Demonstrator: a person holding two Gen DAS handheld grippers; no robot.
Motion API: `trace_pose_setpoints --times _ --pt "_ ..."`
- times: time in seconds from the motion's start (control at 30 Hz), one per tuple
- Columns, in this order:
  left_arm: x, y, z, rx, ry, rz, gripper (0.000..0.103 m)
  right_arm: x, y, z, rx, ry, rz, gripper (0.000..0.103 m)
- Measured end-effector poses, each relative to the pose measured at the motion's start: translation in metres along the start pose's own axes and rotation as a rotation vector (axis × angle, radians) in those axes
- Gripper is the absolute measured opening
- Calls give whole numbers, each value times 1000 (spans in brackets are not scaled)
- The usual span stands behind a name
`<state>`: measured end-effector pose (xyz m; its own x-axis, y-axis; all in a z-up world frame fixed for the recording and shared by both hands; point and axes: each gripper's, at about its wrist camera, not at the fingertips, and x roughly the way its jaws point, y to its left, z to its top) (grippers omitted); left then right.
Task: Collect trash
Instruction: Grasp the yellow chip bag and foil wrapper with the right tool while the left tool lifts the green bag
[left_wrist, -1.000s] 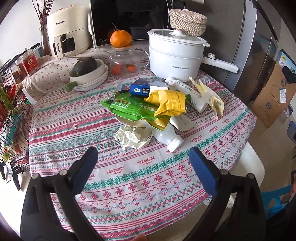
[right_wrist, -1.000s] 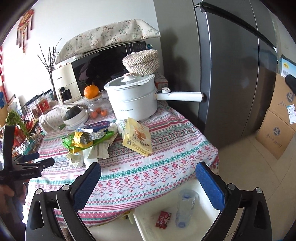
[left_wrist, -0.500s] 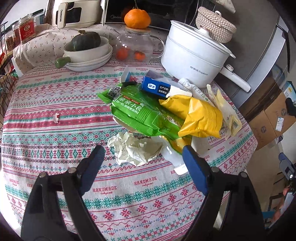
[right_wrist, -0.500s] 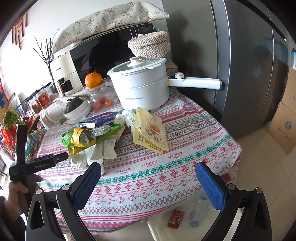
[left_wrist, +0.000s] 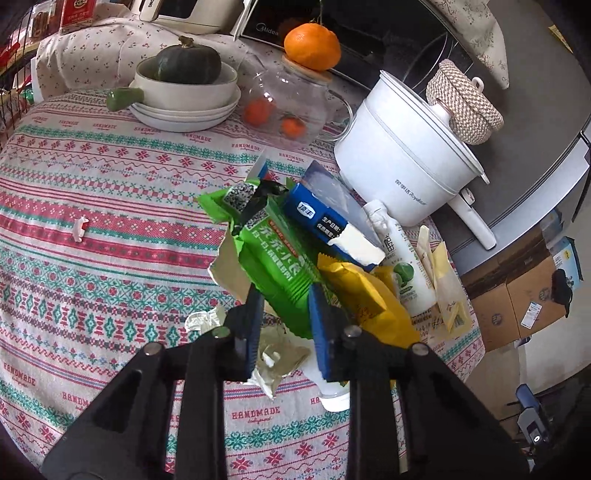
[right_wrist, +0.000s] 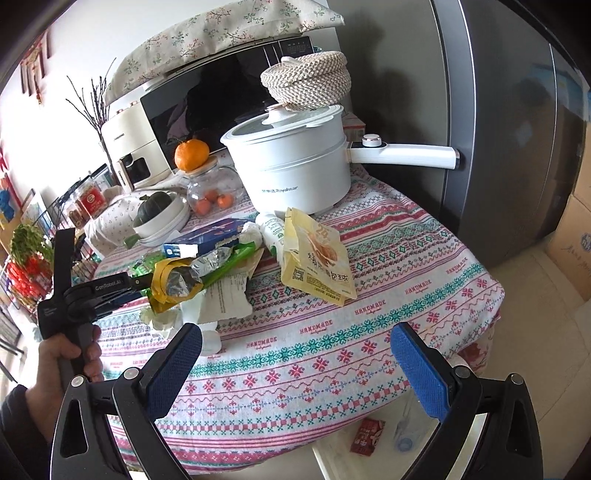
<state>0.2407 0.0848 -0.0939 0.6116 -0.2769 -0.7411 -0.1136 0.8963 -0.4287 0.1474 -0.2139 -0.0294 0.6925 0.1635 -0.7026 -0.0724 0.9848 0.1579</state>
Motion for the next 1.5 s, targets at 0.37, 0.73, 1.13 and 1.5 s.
trace_pose_setpoints --times 0.37,0.73,1.13,1.5 --pt "-66 -30 -16 180 -40 -43 4 3 9 -2 -6 2 33 103" --pt "-141 -15 -36 258 -159 -3 3 46 38 -2 -16 71 140 102" --pt "-155 9 -38 245 -186 14 3 113 84 -11 -78 170 203 80" --pt "-153 7 -41 258 -179 18 3 121 93 -11 -66 175 317 12"
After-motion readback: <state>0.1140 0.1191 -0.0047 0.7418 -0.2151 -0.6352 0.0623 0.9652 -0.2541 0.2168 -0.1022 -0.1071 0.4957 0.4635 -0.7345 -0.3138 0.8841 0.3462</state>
